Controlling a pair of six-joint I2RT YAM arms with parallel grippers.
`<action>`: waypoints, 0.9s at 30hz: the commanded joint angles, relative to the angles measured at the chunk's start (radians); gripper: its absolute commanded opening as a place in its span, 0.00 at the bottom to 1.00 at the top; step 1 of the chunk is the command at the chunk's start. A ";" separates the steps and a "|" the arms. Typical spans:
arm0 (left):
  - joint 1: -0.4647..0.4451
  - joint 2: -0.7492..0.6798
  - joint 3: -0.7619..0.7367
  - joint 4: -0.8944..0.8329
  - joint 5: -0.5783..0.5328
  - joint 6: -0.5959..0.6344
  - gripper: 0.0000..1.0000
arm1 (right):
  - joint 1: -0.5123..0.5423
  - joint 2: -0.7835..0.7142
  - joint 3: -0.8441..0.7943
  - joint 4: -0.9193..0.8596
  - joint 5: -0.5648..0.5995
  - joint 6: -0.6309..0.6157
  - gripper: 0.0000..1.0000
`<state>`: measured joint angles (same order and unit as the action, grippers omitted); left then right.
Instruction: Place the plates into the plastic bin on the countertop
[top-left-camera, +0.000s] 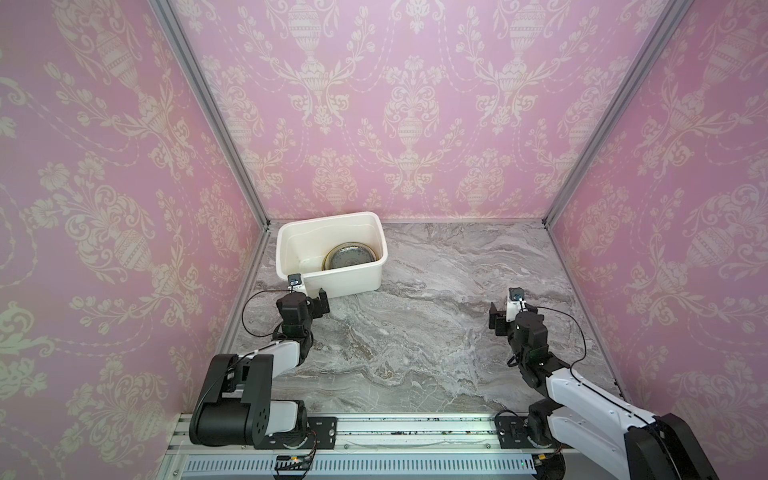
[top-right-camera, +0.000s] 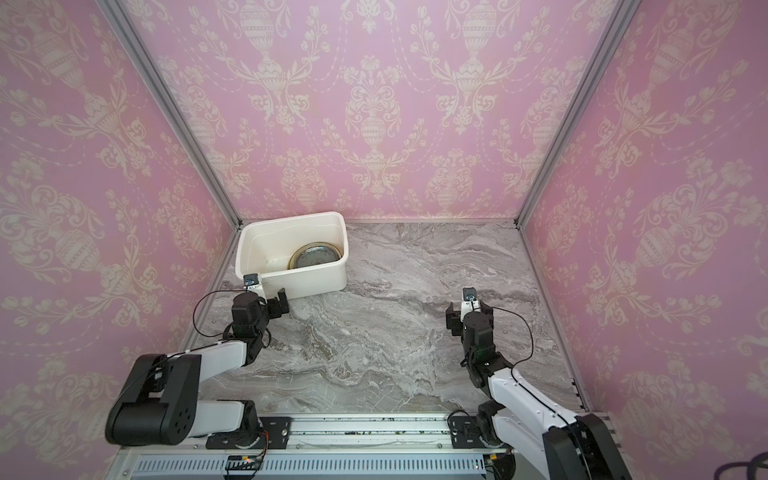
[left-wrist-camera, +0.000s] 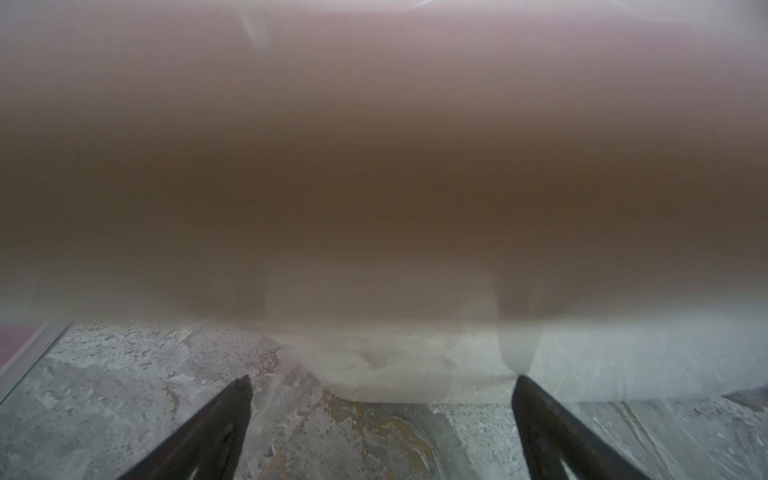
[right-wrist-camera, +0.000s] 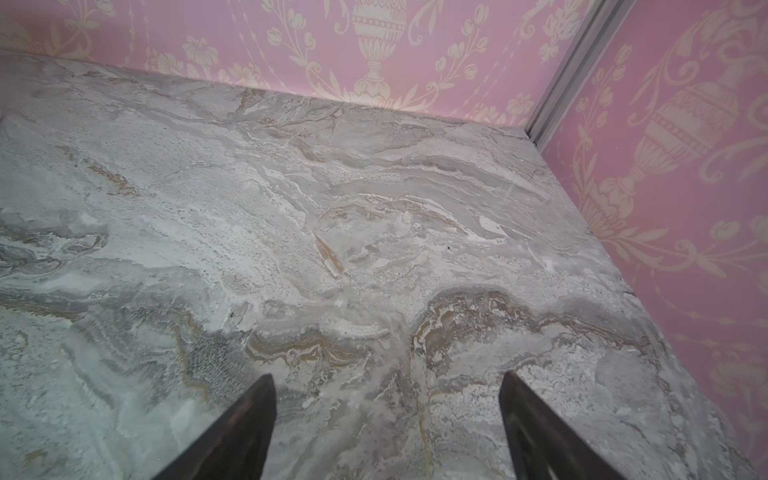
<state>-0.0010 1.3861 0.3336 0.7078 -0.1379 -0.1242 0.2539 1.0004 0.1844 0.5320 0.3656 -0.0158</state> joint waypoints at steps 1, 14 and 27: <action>0.010 0.055 0.035 0.076 -0.007 0.073 0.99 | -0.048 0.071 -0.005 0.193 -0.079 -0.004 0.84; 0.031 0.256 0.014 0.330 0.067 0.101 0.99 | -0.183 0.405 0.101 0.419 -0.288 0.014 0.80; 0.030 0.251 0.028 0.295 0.062 0.098 0.99 | -0.229 0.542 0.180 0.405 -0.314 0.060 1.00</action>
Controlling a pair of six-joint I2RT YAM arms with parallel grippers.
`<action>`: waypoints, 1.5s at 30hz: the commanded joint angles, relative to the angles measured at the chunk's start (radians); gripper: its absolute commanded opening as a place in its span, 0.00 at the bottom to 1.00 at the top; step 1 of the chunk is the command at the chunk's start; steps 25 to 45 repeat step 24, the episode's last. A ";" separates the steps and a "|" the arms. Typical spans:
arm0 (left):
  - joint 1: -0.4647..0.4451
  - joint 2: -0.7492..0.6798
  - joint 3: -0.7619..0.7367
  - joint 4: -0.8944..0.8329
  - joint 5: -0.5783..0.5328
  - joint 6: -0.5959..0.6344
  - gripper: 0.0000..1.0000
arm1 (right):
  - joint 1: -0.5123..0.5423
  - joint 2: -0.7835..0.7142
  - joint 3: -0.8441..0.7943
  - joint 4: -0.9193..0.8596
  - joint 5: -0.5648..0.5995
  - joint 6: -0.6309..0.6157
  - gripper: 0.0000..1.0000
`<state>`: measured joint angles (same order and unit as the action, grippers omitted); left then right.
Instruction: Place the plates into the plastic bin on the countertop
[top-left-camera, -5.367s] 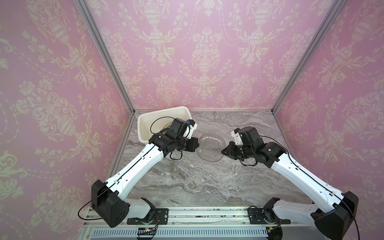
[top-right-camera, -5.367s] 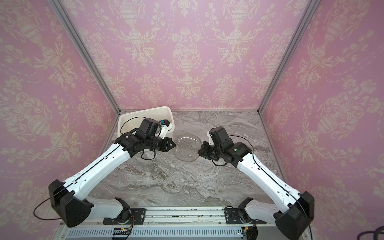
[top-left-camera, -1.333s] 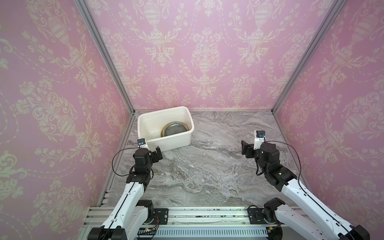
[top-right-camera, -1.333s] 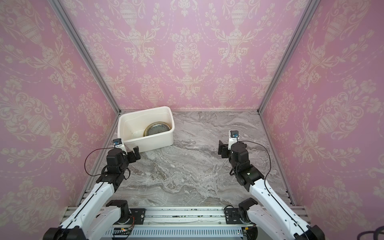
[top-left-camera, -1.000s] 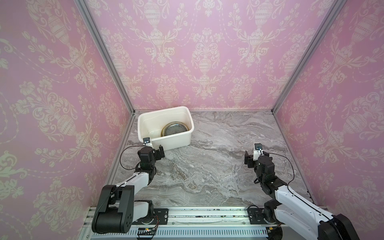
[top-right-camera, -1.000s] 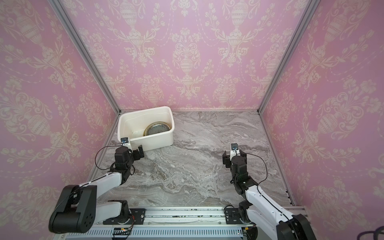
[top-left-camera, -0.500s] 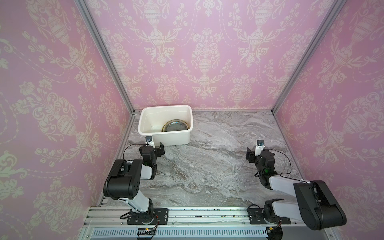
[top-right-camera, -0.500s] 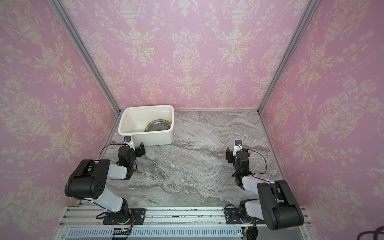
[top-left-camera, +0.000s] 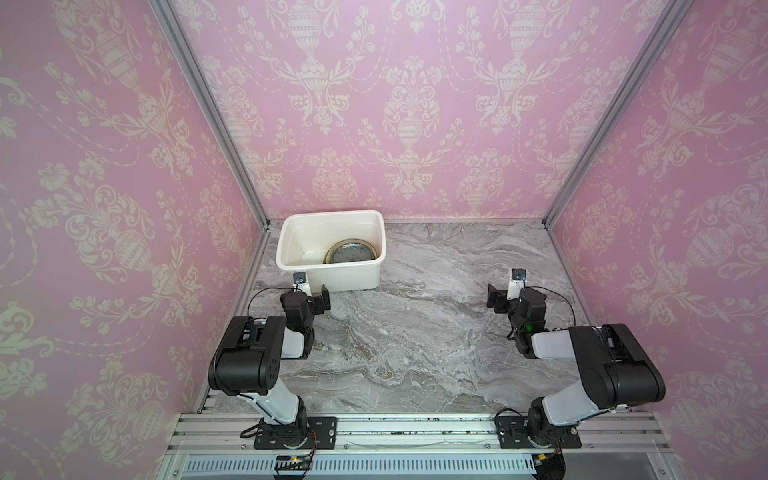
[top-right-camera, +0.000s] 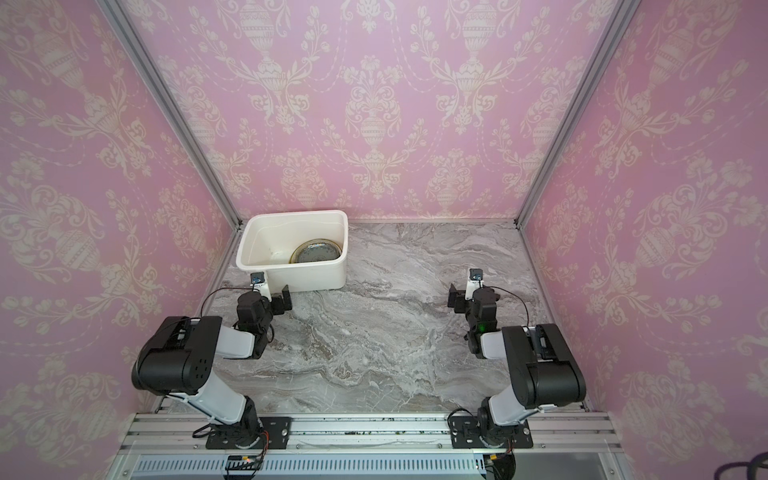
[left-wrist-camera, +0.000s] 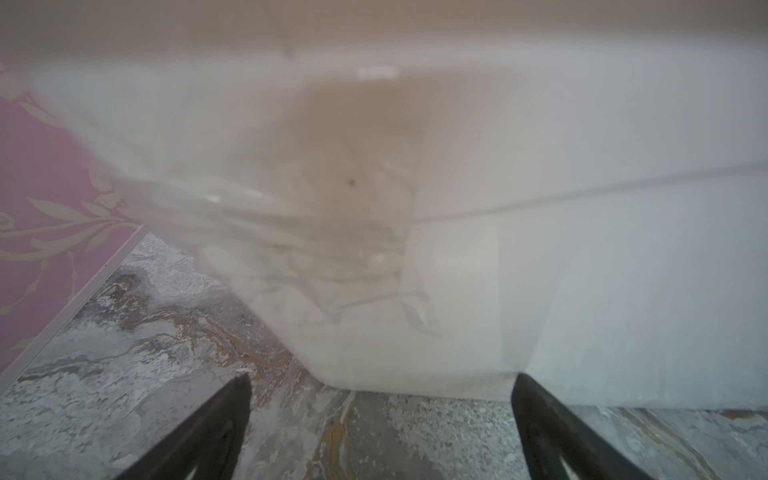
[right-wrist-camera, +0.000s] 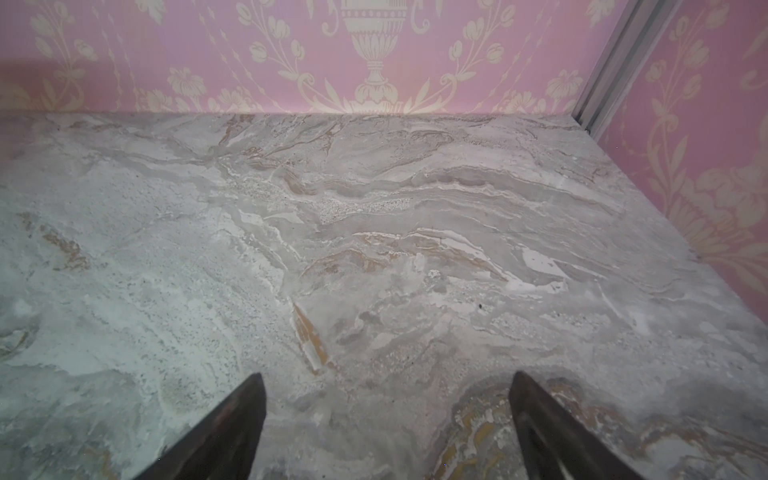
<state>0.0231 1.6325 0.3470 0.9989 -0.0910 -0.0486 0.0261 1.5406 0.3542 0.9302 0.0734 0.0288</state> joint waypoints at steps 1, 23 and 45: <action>0.006 0.003 0.015 0.004 0.014 0.025 0.99 | 0.000 0.002 0.009 0.007 -0.024 0.014 1.00; 0.005 0.003 0.010 0.010 0.016 0.029 0.99 | -0.001 0.002 0.012 0.008 -0.026 0.014 1.00; 0.006 0.003 0.011 0.010 0.016 0.029 0.99 | -0.001 0.001 0.008 0.009 -0.027 0.013 1.00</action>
